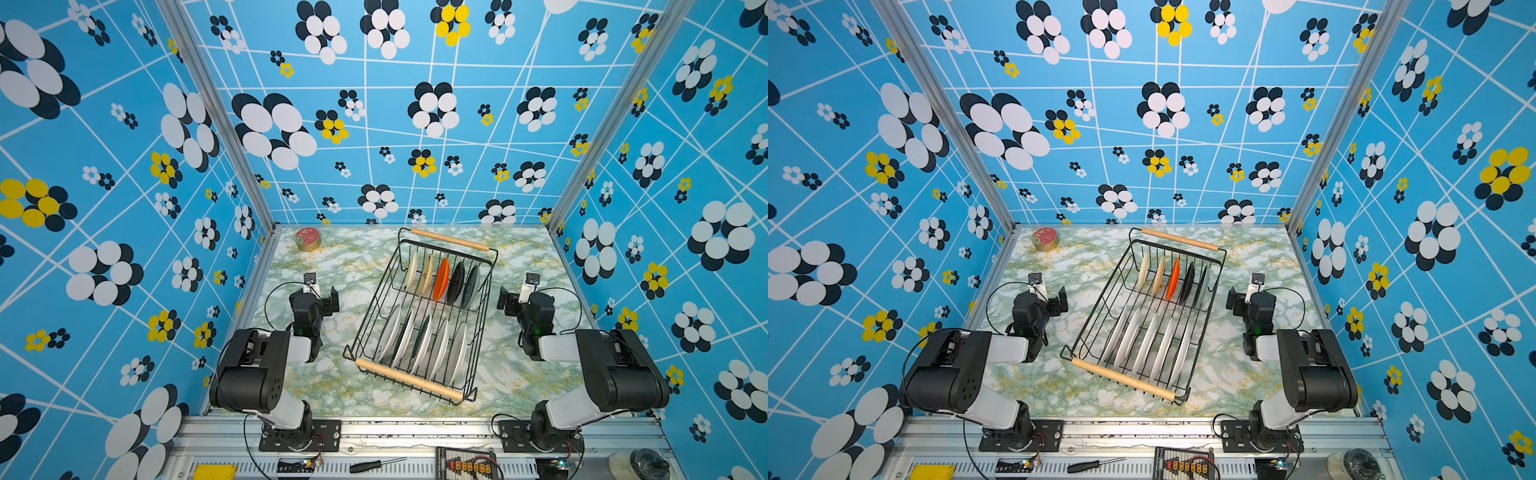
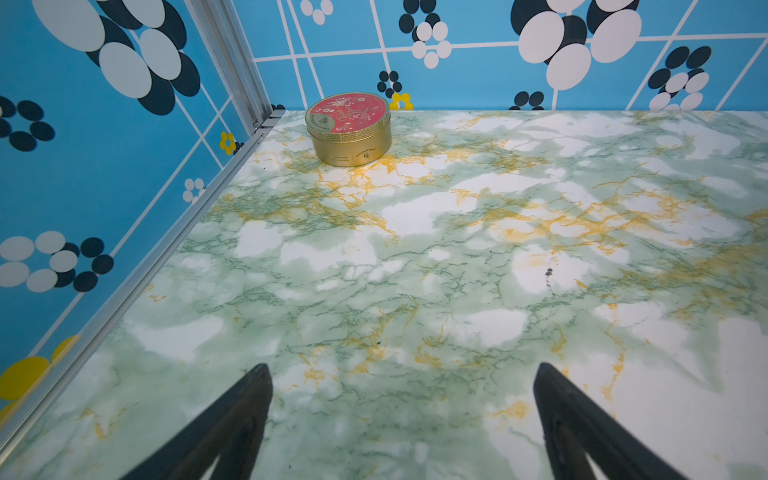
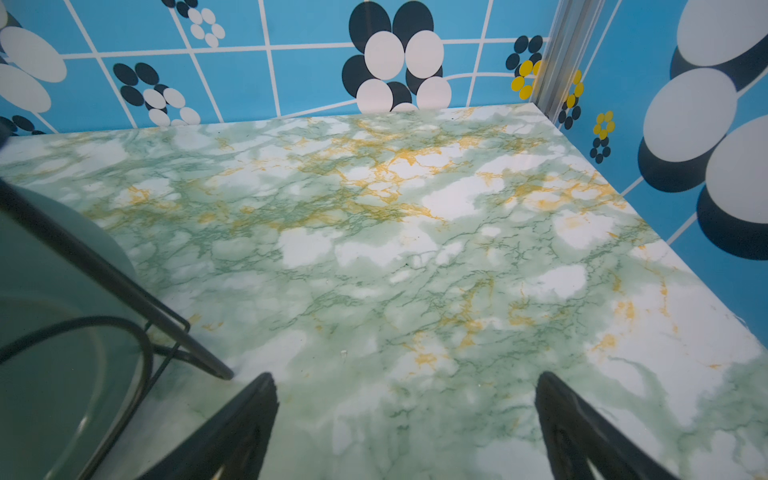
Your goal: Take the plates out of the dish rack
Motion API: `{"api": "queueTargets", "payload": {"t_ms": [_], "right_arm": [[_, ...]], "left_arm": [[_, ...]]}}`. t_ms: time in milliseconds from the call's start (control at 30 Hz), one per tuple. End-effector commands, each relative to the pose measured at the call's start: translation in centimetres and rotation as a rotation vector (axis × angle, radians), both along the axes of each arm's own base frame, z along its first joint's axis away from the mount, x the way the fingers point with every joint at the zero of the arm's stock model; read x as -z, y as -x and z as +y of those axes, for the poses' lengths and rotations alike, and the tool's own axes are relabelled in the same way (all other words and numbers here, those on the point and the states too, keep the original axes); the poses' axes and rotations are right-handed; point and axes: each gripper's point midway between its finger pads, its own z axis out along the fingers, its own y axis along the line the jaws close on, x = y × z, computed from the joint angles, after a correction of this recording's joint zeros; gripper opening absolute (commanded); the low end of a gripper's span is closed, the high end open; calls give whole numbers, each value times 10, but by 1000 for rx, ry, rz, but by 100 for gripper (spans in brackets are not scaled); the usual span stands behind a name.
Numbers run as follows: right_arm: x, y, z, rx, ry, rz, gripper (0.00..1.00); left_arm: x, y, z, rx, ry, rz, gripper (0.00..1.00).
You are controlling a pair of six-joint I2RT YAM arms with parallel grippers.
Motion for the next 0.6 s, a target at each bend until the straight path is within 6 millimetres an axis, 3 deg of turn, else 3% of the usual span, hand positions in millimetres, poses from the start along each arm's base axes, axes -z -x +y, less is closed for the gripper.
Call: {"api": "queueTargets", "payload": {"t_ms": [0,333,567], "right_arm": [[-8,-5,1,4,1,-19,99],[-22,-3,-10,72,0,-6,99],[-31,0,-14,105,-15,91,99]], "left_arm": [[-5,-4,0,6,12,-11,99],[-17,-10,6,-34,3,60,99],[-42,-2,9,-67,-12,35,99]]}}
